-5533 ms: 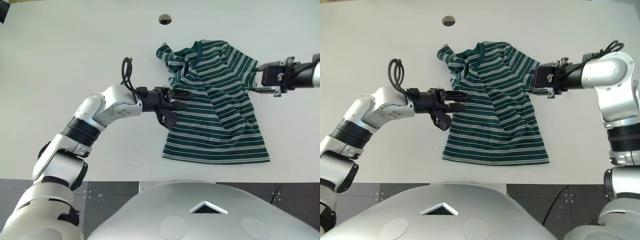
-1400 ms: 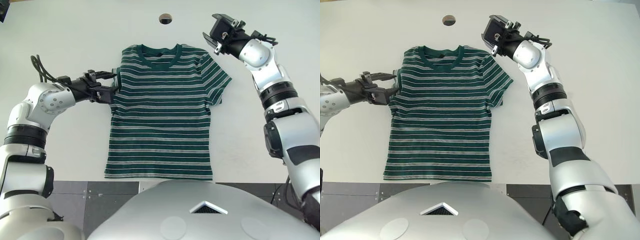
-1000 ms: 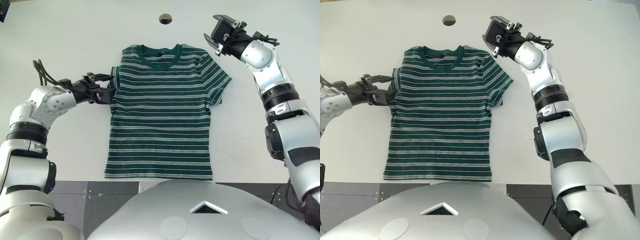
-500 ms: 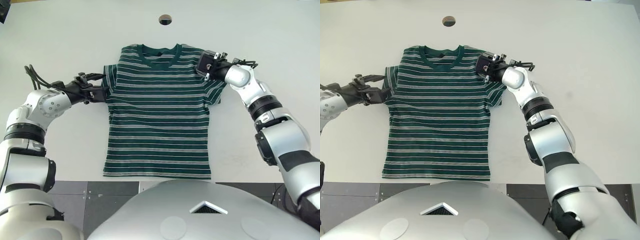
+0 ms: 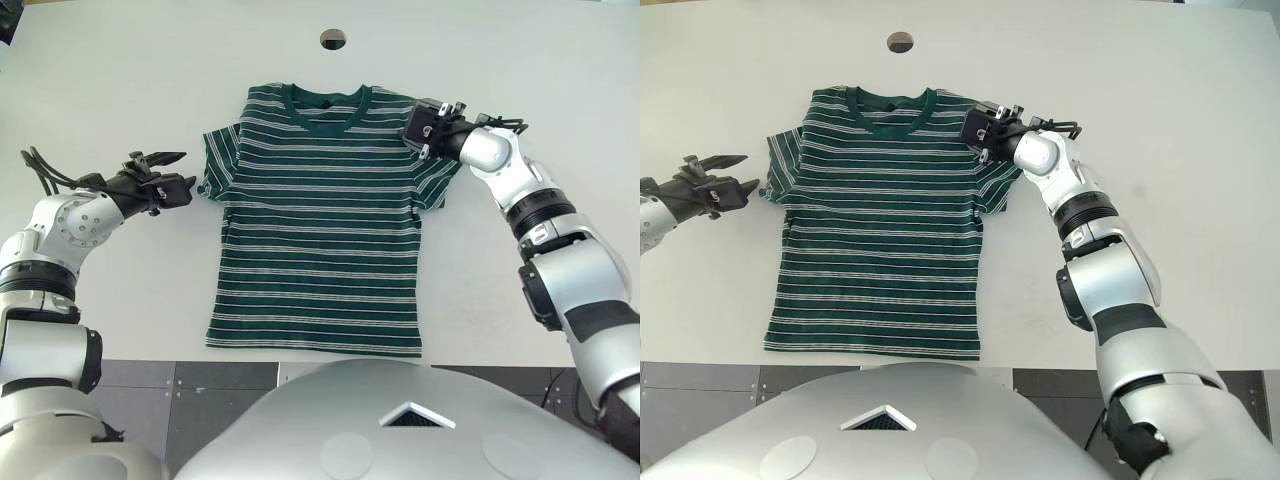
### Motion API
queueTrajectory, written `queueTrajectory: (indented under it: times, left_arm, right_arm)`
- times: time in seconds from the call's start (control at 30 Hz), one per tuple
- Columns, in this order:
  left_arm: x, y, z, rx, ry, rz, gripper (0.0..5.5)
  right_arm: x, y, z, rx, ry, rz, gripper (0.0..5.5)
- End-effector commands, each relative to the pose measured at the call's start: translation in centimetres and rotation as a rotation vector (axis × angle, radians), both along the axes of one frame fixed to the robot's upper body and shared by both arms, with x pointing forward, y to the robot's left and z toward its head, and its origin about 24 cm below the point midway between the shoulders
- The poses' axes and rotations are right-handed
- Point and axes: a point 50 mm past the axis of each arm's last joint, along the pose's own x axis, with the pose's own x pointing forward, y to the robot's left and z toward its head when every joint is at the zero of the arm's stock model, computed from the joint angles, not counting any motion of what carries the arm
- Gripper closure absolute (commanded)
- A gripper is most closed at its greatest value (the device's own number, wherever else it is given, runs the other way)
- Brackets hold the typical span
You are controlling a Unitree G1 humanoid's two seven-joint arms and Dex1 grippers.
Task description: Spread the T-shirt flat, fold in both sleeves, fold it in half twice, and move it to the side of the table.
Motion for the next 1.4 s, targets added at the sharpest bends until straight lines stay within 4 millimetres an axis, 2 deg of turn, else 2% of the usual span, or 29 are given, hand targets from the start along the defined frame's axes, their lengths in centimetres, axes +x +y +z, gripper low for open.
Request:
queueTrajectory:
  times: [0.03,0.13,0.23,0.3,0.43,0.67,0.83,1.0,1.2,1.4]
  left_arm:
    - [2.2,-0.6,4.1,-0.080,-0.217,-0.009,3.39]
    - [3.4,-1.0,6.5,-0.103,-0.306,-0.016,3.39]
    - [3.9,-1.8,7.4,-0.116,-0.334,-0.036,3.39]
    - [4.2,-2.7,6.8,-0.129,-0.317,-0.053,3.39]
    - [4.8,-4.3,4.3,-0.174,-0.248,-0.040,3.39]
    - [5.4,-5.6,1.0,-0.144,-0.138,-0.009,3.39]
    - [5.2,-4.7,-0.9,-0.058,-0.075,0.060,3.39]
    - [3.0,-2.9,-3.6,0.007,0.045,0.144,3.39]
    - [1.8,-1.3,-3.8,0.013,0.066,0.197,3.39]
    - [1.8,-1.1,-3.5,-0.001,0.056,0.198,3.39]
  right_arm:
    - [-0.8,-1.3,-1.5,-0.041,0.075,-0.031,3.05]
    - [-0.8,-1.1,-1.5,-0.040,0.075,-0.028,3.05]
    - [-0.8,-1.0,-1.5,-0.035,0.074,-0.026,3.05]
    - [-0.8,-0.9,-1.4,-0.032,0.073,-0.024,3.05]
    - [-0.8,-0.8,-1.4,-0.025,0.070,-0.021,3.05]
    - [-0.8,-0.8,-1.3,-0.022,0.064,-0.018,3.05]
    - [-0.9,-0.6,-1.2,-0.019,0.061,-0.009,3.05]
    - [-0.9,-0.6,-1.2,-0.015,0.059,-0.011,3.05]
    - [-0.8,-0.7,-1.2,-0.015,0.058,-0.019,3.05]
    - [-0.8,-0.7,-1.3,-0.015,0.060,-0.022,3.05]
